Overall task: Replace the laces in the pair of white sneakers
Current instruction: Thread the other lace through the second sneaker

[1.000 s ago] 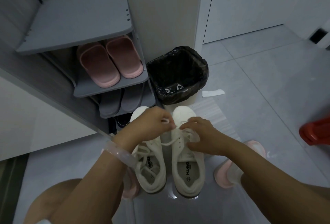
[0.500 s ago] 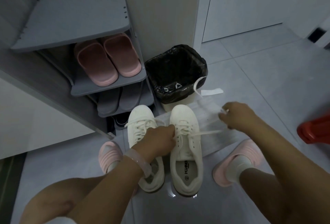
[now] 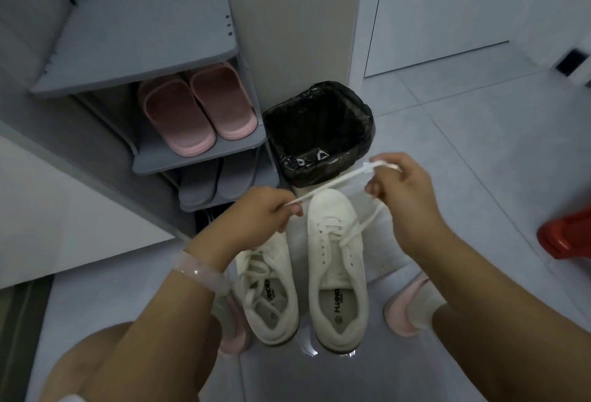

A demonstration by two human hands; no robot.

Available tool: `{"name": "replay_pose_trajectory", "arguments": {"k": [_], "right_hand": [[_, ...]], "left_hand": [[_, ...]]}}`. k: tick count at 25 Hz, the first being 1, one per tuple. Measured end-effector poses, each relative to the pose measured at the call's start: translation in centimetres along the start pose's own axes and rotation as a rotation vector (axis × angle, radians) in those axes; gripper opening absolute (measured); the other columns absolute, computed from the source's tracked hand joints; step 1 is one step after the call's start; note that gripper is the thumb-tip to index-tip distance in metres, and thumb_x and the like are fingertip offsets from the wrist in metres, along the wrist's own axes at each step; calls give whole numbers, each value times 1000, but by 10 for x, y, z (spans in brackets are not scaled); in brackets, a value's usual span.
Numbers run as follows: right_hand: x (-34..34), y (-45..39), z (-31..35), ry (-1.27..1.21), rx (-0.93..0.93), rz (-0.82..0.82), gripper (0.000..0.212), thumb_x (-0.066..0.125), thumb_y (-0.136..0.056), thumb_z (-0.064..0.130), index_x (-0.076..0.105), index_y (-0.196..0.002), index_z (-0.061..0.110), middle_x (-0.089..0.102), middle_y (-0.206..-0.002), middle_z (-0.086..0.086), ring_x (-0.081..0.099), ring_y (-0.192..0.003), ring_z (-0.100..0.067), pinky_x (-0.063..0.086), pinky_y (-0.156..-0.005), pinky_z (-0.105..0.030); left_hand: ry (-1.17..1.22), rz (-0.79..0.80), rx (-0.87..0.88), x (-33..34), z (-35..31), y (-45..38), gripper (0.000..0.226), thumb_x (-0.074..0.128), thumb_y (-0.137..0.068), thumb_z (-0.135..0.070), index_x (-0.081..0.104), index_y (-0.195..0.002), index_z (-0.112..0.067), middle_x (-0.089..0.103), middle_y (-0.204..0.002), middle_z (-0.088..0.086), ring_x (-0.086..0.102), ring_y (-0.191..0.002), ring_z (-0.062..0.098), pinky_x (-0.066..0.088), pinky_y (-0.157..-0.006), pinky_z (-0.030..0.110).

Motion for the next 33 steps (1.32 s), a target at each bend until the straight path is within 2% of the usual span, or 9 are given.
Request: {"name": "replay_pose_trajectory", "arguments": {"k": [5,7,10,13,17,21,24,26,33], "right_hand": [[-8,-3,-2,-476,246,-1,31,36,-98,26,61,-98,7,52,-44,-1,55,-50,-13,53,-71,-28],[5,-1,7,-515,216,128,33,33,-99,27,59,-104,8,68,-64,-7,68,-72,-17,54,-86,-32],[16,3,20,-461,129,236,32,34,-98,29,62,-98,15,71,-105,-5,63,-109,-19,44,-102,-42],[24,7,20,-201,45,295,35,32,-99,30,67,-98,22,65,-119,10,54,-119,-6,35,-109,-43],[30,7,22,64,-70,334,39,29,-99,35,67,-104,35,52,-128,27,35,-110,26,24,-104,-24],[34,3,6,477,-106,398,33,43,-97,28,52,-128,33,55,-132,7,51,-114,-4,38,-80,-2],[38,16,-44,1220,-55,643,56,48,-92,25,27,-144,30,46,-140,-4,47,-124,-22,42,-96,-26],[31,16,-49,1465,-89,573,60,47,-91,28,21,-145,28,38,-143,-6,42,-126,-27,37,-98,-38],[40,24,-16,1302,-252,431,28,39,-92,18,60,-111,16,64,-102,-7,59,-88,-22,46,-73,-31]], "left_hand": [[-56,137,-87,24,13,3,35,37,-98,-32,64,-87,-13,54,-74,-1,55,-67,13,43,-67,24],[-100,219,-127,38,17,3,38,34,-99,-34,65,-92,-12,59,-86,1,56,-84,15,42,-76,26],[-196,292,-105,53,19,1,36,35,-98,-33,66,-94,-14,55,-100,4,51,-98,17,37,-87,28],[-228,272,-40,57,13,-4,32,41,-97,-32,66,-89,-14,48,-87,-1,46,-85,12,38,-81,27],[-104,201,-112,55,18,-9,25,44,-96,-25,59,-77,-16,52,-63,-5,51,-63,9,40,-61,21],[183,121,-182,57,20,-13,23,42,-95,-6,63,-89,-8,55,-64,-3,53,-57,7,45,-56,13],[284,104,-200,65,19,-14,22,43,-92,3,60,-82,-6,60,-66,1,58,-58,9,51,-55,13],[234,91,-190,70,19,-14,20,46,-90,3,55,-75,-6,62,-68,4,60,-58,13,53,-57,19],[87,-71,-126,68,17,-21,16,62,-82,-11,66,-84,4,61,-77,10,54,-76,19,44,-71,31]]}}
Point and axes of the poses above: each hand's wrist, its own y-axis away from the middle knuckle, its own x-axis out of the palm, z = x × y, the point moved 10 cm from there along -y, towards the middle knuckle
